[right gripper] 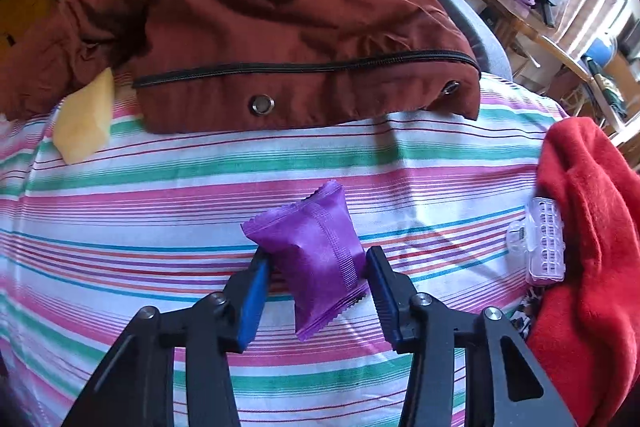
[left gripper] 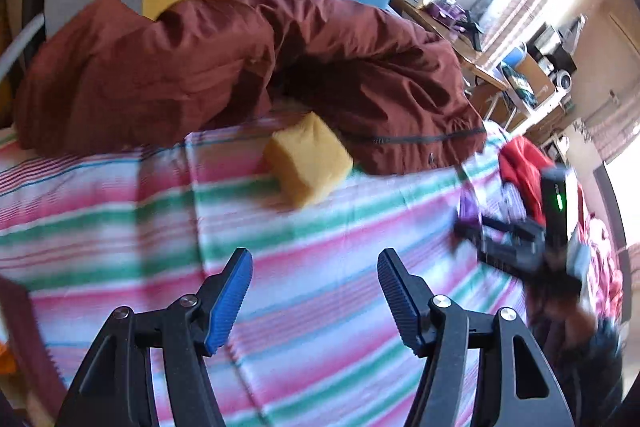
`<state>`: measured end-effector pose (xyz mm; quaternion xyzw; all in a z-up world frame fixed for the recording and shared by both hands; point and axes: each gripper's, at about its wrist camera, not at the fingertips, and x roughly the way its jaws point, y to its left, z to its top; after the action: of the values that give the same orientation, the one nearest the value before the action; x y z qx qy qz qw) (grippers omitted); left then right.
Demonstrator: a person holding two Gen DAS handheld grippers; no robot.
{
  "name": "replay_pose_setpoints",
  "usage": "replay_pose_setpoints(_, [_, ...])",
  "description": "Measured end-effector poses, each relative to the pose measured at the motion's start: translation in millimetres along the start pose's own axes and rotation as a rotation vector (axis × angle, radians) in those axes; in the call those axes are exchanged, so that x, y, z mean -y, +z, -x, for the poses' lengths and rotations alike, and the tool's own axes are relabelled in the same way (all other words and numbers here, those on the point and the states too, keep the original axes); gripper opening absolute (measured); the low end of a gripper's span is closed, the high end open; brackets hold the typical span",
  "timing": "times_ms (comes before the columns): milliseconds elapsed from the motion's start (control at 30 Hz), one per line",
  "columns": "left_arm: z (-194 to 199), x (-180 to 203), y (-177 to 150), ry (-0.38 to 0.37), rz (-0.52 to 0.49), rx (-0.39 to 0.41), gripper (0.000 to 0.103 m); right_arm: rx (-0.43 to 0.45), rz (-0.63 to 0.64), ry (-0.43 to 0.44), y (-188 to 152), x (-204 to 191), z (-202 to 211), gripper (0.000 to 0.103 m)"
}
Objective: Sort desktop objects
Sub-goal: 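Grasp the purple sachet with the right gripper while the left gripper grasps a yellow sponge, then place the yellow sponge and purple sachet into the gold tray with both grippers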
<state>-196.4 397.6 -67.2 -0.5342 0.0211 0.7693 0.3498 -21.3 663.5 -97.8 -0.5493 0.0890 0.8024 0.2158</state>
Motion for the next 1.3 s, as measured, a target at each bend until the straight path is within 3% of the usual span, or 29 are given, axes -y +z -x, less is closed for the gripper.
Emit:
replay_pose_setpoints(267, [-53,-2,52,-0.008,0.169,-0.021,0.067,-0.012,0.035,-0.005,0,-10,-1,0.048])
replay_pose_setpoints(367, [-73,3,68,0.052,0.177,-0.049,0.081,-0.012,0.053,-0.004,0,-16,-1,0.048])
replay_pose_setpoints(467, [-91,7,76,0.075,0.195,-0.076,0.081,-0.010,0.062,-0.001,3,-12,-6,0.048])
replay_pose_setpoints(600, [-108,11,79,0.163,0.161,-0.091,0.079,-0.011,0.074,-0.010,3,-14,-6,0.047])
replay_pose_setpoints(633, [-109,11,77,0.169,0.153,-0.094,0.075,-0.011,0.078,-0.011,3,-14,-6,0.047])
replay_pose_setpoints(667, [-106,11,73,0.179,0.137,-0.073,0.065,-0.011,0.082,-0.013,4,-14,-7,0.047])
replay_pose_setpoints(767, [-97,5,59,0.146,0.083,-0.047,0.056,-0.007,0.090,-0.014,3,-18,-6,0.046])
replay_pose_setpoints(967, [-71,-1,15,0.112,0.033,-0.031,0.054,0.040,0.094,0.006,1,-27,8,0.042])
replay_pose_setpoints(1167, [-36,-1,-32,0.091,0.043,-0.026,0.054,0.065,0.113,0.104,-1,-46,21,0.042])
replay_pose_setpoints(1300, [3,-1,-45,0.092,0.027,0.019,0.054,0.068,0.128,0.152,-5,-63,32,0.042])
